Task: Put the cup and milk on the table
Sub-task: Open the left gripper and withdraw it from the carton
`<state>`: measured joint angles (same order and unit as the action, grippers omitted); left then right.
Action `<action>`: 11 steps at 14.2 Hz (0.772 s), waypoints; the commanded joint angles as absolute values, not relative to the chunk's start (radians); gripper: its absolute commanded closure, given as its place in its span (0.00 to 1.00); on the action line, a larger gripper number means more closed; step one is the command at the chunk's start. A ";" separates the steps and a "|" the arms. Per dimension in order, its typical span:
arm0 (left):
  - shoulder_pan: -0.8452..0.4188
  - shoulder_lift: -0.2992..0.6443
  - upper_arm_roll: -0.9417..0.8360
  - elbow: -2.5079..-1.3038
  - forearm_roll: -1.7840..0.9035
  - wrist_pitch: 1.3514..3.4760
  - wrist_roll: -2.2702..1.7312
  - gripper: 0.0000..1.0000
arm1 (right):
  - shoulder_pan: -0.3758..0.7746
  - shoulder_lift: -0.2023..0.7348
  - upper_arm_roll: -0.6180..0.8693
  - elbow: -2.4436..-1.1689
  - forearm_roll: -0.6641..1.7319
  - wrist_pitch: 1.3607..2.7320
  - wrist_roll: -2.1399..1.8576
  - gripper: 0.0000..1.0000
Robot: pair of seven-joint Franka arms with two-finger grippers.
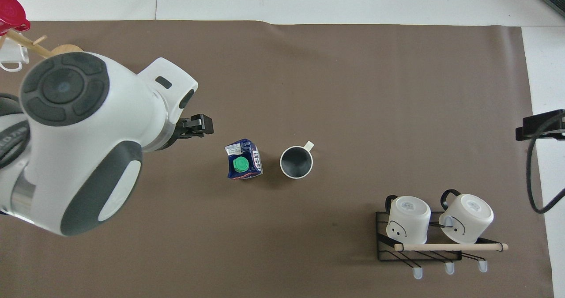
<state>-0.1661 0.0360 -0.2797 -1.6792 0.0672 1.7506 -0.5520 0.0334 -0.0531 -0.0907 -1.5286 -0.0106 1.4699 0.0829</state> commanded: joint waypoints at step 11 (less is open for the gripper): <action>0.092 0.012 -0.281 -1.574 0.065 1.563 -0.193 0.00 | 0.032 -0.075 -0.089 -1.568 -0.020 1.502 0.093 0.00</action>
